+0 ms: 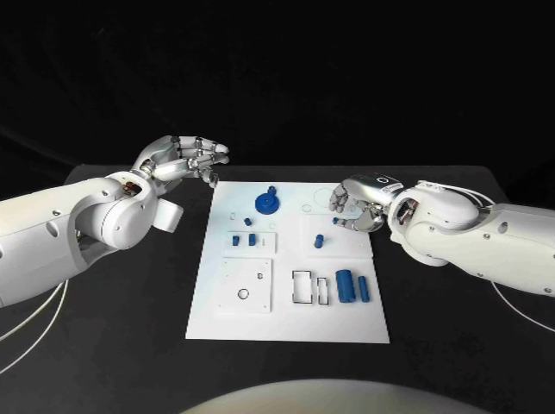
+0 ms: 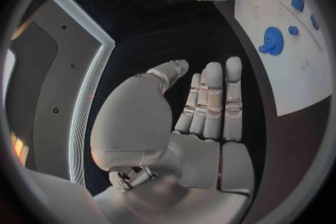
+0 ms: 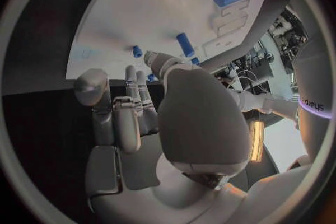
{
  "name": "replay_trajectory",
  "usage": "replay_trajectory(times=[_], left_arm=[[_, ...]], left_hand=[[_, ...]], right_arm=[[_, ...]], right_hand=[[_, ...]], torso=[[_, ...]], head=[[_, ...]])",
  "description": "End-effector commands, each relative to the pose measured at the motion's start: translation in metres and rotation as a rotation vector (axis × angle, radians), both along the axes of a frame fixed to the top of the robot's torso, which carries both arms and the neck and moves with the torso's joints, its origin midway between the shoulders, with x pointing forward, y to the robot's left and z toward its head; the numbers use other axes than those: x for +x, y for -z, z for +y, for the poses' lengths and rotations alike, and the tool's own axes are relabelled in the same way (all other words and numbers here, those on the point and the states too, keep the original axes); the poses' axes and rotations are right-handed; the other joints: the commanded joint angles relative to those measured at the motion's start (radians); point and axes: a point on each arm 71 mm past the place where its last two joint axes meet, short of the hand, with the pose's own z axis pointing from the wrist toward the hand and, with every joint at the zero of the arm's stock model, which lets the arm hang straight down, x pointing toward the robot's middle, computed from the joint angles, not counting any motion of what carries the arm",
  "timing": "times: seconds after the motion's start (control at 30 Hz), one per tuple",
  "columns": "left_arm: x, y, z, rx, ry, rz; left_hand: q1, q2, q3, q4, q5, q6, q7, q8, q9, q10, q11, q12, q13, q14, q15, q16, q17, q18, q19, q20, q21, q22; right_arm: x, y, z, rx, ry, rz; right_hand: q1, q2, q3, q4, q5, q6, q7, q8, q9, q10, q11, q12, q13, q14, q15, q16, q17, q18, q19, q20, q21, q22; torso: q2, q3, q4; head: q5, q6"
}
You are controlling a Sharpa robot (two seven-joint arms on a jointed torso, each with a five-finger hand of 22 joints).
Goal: Assemble the parts on the task board
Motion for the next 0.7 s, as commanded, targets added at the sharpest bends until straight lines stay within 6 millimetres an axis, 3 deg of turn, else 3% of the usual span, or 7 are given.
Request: replay_trajectory(times=[0.03, 0.53, 0.7], left_arm=[[-0.001, -0.003, 0.000, -0.076, -0.026, 0.004], [-0.003, -0.004, 0.000, -0.082, -0.015, 0.012], [-0.003, -0.003, 0.000, -0.082, -0.013, 0.015]], left_hand=[[-0.001, 0.006, -0.006, -0.001, 0.008, -0.007, 0.002, 0.006, 0.000, 0.005, 0.001, 0.006, 0.000, -0.005, 0.002, -0.004, -0.001, 0.012, 0.000, -0.002, -0.005, -0.002], [-0.002, 0.007, -0.007, 0.000, 0.009, -0.009, 0.002, 0.005, 0.000, 0.005, 0.001, 0.006, -0.001, -0.005, 0.002, -0.004, -0.002, 0.012, 0.001, -0.002, -0.007, -0.003], [-0.002, 0.007, -0.007, 0.000, 0.010, -0.011, 0.002, 0.005, 0.000, 0.005, 0.001, 0.007, -0.001, -0.005, 0.002, -0.004, -0.003, 0.012, 0.002, -0.002, -0.008, -0.004]], right_arm=[[0.000, 0.004, 0.002, -0.057, -0.005, -0.009], [0.000, 0.020, 0.008, -0.077, -0.012, 0.028], [0.002, 0.022, 0.008, -0.083, -0.004, 0.033]], right_hand=[[-0.011, 0.006, 0.003, -0.007, -0.003, 0.010, 0.002, -0.005, -0.001, 0.002, 0.002, -0.007, -0.003, 0.075, 0.009, 0.007, 0.129, -0.016, 0.005, 0.004, 0.006, 0.001], [-0.014, 0.027, 0.047, -0.024, -0.008, 0.047, -0.009, 0.000, 0.002, 0.039, -0.007, -0.011, -0.017, 0.078, 0.003, 0.016, 0.142, -0.018, 0.012, 0.001, 0.028, 0.021], [-0.022, 0.037, 0.076, -0.032, -0.035, 0.057, -0.012, -0.001, 0.004, 0.054, -0.010, -0.017, -0.025, 0.078, 0.000, 0.018, 0.144, -0.018, 0.012, -0.002, 0.030, 0.026]], torso=[[0.000, 0.0005, -0.0010], [0.000, 0.0023, -0.0012], [-0.001, 0.0025, -0.0010]], head=[[0.003, -0.001], [0.007, -0.005], [0.007, -0.006]])
